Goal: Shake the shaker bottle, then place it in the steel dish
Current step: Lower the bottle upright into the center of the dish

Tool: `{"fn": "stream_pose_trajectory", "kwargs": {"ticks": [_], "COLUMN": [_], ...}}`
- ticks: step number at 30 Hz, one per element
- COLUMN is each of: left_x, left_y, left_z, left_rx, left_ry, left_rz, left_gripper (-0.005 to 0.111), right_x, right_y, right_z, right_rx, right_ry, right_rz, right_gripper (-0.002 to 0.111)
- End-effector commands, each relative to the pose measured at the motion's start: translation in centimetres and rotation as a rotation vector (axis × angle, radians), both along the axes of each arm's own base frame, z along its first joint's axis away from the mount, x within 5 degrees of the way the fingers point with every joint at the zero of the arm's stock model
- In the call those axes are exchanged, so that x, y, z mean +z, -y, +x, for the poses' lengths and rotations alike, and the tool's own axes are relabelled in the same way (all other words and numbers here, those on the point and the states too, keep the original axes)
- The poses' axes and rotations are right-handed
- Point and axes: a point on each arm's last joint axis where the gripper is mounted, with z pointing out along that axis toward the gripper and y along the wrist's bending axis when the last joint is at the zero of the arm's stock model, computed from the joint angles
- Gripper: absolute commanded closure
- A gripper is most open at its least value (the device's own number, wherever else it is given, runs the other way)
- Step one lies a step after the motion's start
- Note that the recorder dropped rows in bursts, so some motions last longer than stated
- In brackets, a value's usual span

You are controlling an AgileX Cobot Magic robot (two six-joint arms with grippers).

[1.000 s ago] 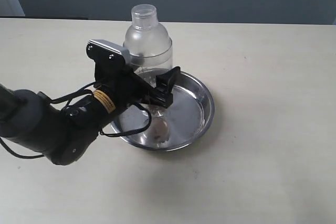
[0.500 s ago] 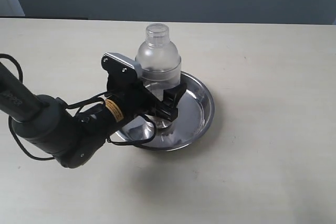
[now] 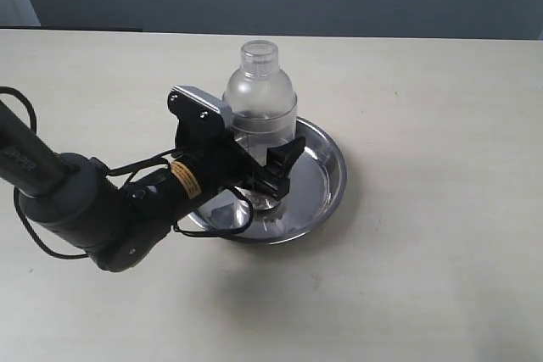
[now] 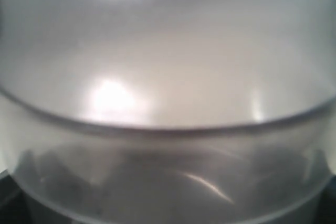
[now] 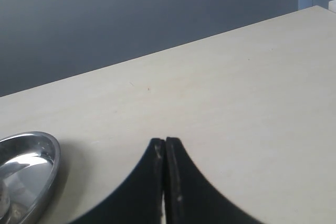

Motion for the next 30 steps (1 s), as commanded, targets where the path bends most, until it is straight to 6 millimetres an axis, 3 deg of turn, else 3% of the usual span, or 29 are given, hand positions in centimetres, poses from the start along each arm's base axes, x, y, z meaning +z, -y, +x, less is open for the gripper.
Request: {"fn": "stream_pose_trajectory", "kwargs": {"ticks": [1, 4, 7, 21, 30], "left_x": [0.0, 0.0, 0.2, 1.3, 3.3], "left_y": [-0.2, -0.2, 0.0, -0.3, -1.2], "left_z": [0.2, 0.2, 0.2, -0.3, -1.1], "left_rx": [0.033, 0.033, 0.014, 0.015, 0.053], "left_ry": [-0.01, -0.008, 0.015, 0.058, 0.094], "left_rz": [-0.016, -0.017, -0.026, -0.012, -0.023], "left_gripper": [0.024, 0.008, 0.001, 0.001, 0.001], "right_x": [0.0, 0.0, 0.0, 0.0, 0.0], "right_y": [0.0, 0.0, 0.0, 0.0, 0.0], "right_z": [0.0, 0.0, 0.0, 0.0, 0.0], "right_rx": [0.001, 0.001, 0.001, 0.001, 0.001], "right_ry": [0.013, 0.013, 0.013, 0.013, 0.013], "right_rz": [-0.005, -0.005, -0.005, -0.005, -0.005], "right_gripper": [0.109, 0.109, 0.109, 0.109, 0.109]}}
